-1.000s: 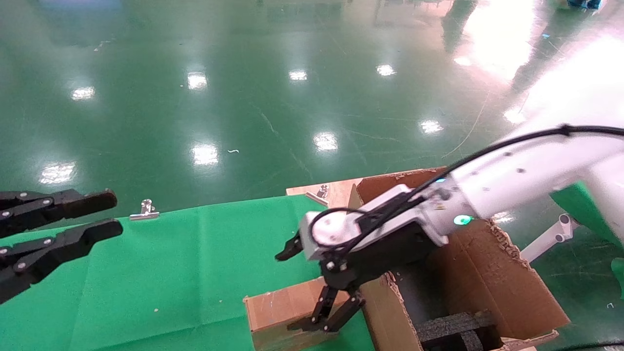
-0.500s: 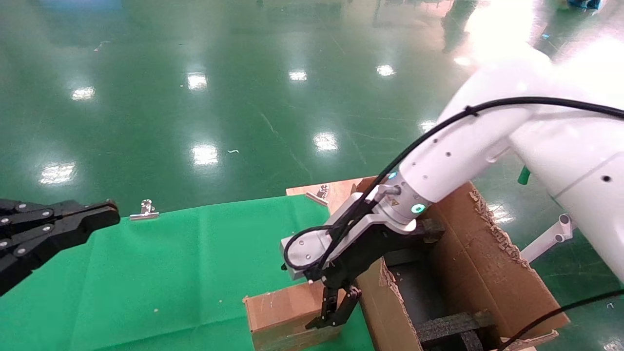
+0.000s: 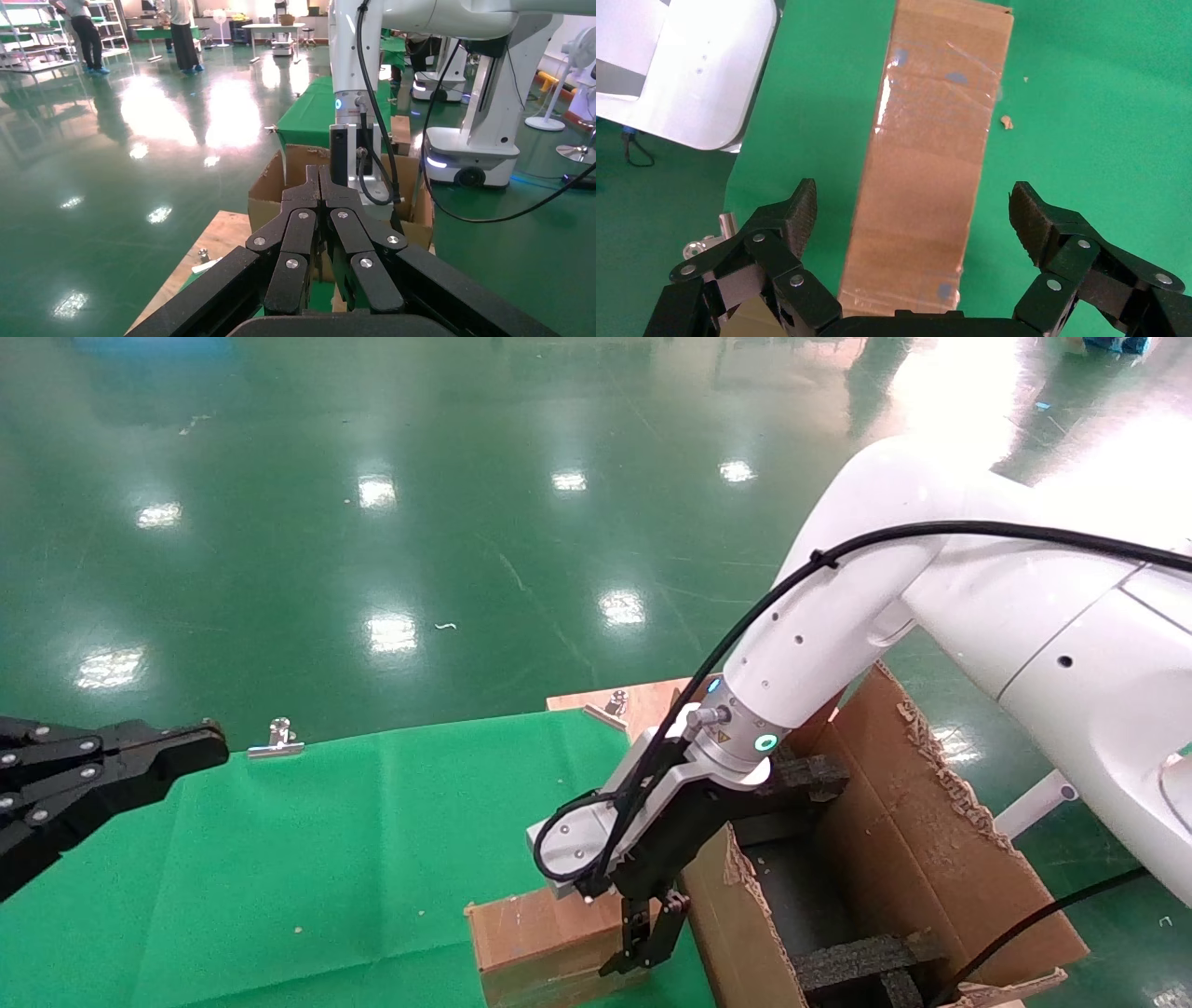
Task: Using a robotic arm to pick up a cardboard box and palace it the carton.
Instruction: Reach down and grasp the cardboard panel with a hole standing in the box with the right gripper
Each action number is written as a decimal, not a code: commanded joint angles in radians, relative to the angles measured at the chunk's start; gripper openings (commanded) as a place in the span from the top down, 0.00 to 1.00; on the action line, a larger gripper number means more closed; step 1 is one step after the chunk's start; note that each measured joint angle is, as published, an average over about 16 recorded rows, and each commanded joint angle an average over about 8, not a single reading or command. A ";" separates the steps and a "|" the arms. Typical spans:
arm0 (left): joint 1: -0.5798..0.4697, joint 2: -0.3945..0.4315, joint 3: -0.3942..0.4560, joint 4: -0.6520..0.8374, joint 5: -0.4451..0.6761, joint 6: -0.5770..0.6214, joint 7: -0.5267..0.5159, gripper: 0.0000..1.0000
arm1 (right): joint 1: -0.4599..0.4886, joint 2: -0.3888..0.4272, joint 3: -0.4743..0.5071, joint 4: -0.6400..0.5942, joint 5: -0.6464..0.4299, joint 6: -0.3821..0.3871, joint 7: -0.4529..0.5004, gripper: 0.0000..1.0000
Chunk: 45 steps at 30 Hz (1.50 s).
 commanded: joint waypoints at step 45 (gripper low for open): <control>0.000 0.000 0.000 0.000 0.000 0.000 0.000 0.00 | 0.007 -0.014 -0.029 -0.020 0.007 0.007 -0.022 1.00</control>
